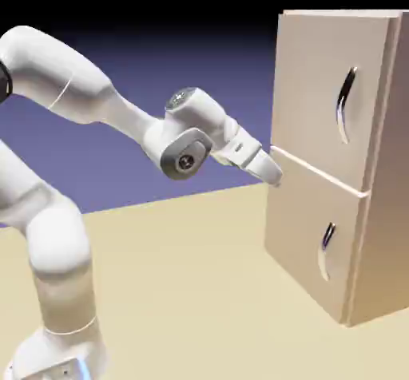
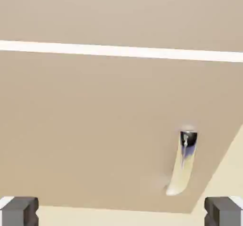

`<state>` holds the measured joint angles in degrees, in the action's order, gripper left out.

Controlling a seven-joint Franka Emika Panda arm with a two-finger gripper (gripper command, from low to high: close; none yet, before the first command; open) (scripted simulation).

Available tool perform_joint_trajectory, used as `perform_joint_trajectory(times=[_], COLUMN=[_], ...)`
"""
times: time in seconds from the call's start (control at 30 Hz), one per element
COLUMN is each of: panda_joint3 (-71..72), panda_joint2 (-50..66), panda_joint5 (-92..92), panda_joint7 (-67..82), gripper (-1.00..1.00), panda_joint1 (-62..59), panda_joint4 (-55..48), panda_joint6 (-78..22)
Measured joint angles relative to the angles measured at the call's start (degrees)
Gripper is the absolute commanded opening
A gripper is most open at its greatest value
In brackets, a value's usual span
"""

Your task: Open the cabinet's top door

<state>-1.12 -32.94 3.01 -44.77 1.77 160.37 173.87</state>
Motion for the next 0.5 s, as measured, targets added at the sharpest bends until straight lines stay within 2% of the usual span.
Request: perform_joint_trajectory(times=[0.5], panda_joint3=[-13.93], panda_joint2=[-3.51], panda_joint5=[37.38], panda_joint7=[-28.80], gripper=[0.00], panda_joint1=[13.41], panda_joint4=[-7.84], panda_joint6=[-1.67])
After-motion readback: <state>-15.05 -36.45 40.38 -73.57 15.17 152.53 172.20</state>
